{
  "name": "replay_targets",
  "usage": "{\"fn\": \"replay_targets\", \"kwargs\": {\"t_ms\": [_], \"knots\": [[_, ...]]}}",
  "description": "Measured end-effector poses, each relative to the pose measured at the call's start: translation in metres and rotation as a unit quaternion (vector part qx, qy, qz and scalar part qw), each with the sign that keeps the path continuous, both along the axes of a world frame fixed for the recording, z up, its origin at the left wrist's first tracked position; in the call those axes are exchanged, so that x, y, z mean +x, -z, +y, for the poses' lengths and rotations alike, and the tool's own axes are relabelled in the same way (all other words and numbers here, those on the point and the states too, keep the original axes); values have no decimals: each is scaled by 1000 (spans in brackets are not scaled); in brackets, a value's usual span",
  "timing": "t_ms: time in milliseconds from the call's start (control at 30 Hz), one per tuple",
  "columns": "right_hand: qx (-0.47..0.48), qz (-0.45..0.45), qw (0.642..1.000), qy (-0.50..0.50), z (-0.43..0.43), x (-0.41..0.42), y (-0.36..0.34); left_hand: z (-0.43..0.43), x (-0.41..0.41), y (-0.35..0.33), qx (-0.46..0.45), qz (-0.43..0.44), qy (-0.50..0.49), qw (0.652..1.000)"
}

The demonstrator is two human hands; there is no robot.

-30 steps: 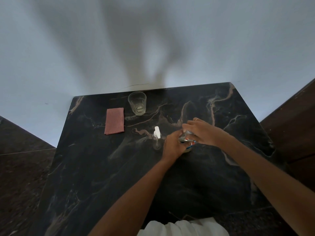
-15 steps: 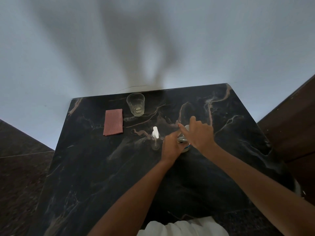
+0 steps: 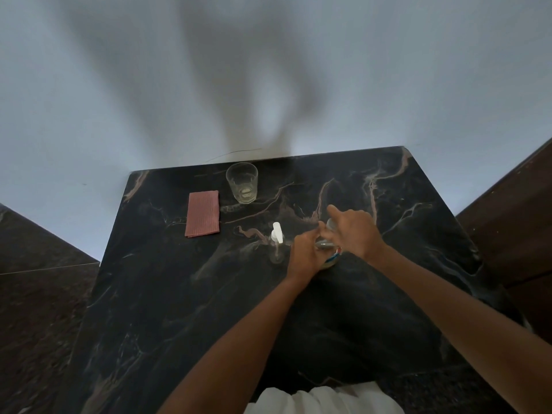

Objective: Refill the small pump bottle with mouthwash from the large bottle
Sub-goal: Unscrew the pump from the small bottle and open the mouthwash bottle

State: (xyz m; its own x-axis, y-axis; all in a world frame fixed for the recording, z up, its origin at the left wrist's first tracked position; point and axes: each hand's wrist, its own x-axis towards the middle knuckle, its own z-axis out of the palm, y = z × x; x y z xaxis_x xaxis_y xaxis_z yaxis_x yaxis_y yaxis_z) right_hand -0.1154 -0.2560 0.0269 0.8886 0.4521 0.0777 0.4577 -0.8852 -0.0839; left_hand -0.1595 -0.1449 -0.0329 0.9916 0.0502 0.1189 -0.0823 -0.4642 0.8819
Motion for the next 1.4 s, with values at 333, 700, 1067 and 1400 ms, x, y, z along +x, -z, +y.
{"fn": "replay_targets", "kwargs": {"t_ms": [333,700,1067,1400], "knots": [[5,-12,997,-72,-7,9,0,2,2,2,-10,-6,16,1000],[-49,-61,997,18,3,-7,5,1,4,4,-58,18,46,997],[-37,-184,979,81,8,-18,10,-3,3,14,-54,41,67,995],[30,-183,978,-91,-4,-3,4,-1,6,12,-63,42,67,995]]}}
